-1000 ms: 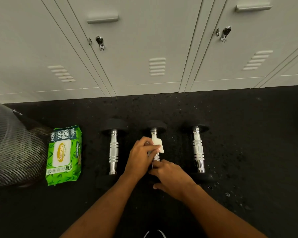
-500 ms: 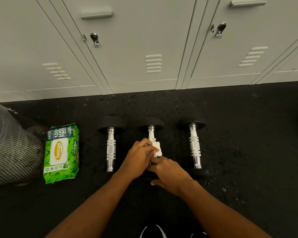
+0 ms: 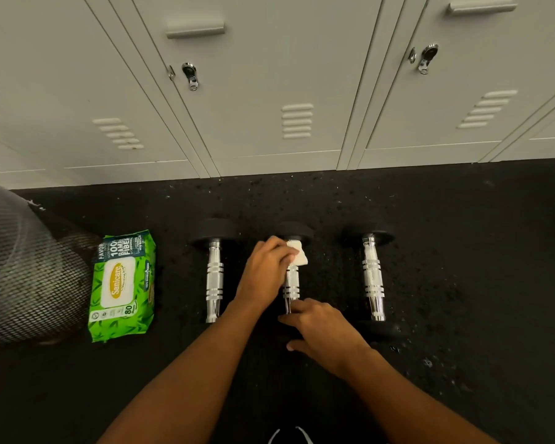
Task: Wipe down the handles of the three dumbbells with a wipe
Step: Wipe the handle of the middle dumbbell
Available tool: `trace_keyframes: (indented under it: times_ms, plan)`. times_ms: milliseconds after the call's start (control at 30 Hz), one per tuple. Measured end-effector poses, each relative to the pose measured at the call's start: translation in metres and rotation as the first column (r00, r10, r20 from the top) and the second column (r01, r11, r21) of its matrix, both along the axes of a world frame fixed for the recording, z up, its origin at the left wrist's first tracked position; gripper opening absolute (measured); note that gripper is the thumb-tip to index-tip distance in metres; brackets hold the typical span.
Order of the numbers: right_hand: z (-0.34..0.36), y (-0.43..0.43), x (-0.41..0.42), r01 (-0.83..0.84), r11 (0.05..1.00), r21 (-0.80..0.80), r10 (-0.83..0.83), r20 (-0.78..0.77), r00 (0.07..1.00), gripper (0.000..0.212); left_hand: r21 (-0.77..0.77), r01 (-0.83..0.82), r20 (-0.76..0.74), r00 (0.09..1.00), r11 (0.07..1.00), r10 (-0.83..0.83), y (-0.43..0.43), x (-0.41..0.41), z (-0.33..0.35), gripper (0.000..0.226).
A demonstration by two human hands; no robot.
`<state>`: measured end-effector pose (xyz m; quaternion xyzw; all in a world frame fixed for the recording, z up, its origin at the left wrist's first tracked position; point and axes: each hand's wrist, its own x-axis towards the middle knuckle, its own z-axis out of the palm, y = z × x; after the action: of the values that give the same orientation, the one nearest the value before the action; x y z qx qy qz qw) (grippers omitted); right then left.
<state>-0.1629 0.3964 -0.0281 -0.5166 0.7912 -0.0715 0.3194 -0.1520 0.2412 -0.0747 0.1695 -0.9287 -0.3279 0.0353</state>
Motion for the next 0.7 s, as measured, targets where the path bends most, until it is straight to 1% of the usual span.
trace_keyframes:
  times_ms: [67,167,267,367,433,500,600,633,700]
  plan:
    - [0.000,0.000,-0.001,-0.007,1.000,0.002,0.007,-0.006,1.000,0.054,-0.001,-0.050,0.006,0.999,0.999,0.050,0.001,-0.007,0.000,0.020]
    - [0.000,0.002,-0.001,-0.002,1.000,-0.004,0.002,-0.007,1.000,0.054,0.056,-0.079,0.002,0.997,0.995,0.079,0.013,0.007,0.001,0.018]
    - [-0.002,0.006,0.001,-0.003,1.000,-0.023,0.003,-0.016,1.000,0.052,0.094,-0.006,0.058,0.998,0.996,0.001,0.020,0.034,0.001,0.016]
    - [-0.004,0.010,0.003,0.012,0.999,-0.052,-0.013,-0.025,1.000,0.051,0.268,0.078,0.151,0.981,0.960,-0.122,0.017,0.055,0.004,0.016]
    - [-0.003,0.009,0.003,-0.003,0.998,-0.056,0.002,-0.020,1.000,0.053,0.328,0.126,0.179,0.965,0.936,-0.192,0.009,0.055,0.009,0.017]
    - [0.000,0.007,0.003,-0.018,0.999,-0.050,0.017,-0.023,1.000,0.053,0.293,0.224,0.173,0.944,0.929,-0.282,0.004,0.050,0.011,0.018]
    - [0.001,0.009,0.004,-0.009,0.999,-0.037,0.008,-0.027,1.000,0.051,0.109,0.370,0.148,0.912,0.923,-0.383,0.002,0.047,0.011,0.020]
    - [0.002,0.009,0.004,-0.008,0.999,-0.032,0.007,-0.032,0.999,0.051,0.063,0.376,0.119,0.917,0.924,-0.381,0.000,0.045,0.010,0.020]
    - [0.002,0.008,0.004,-0.011,1.000,-0.024,0.010,-0.038,0.999,0.051,-0.007,0.319,0.067,0.946,0.948,-0.318,-0.004,0.034,0.007,0.019]
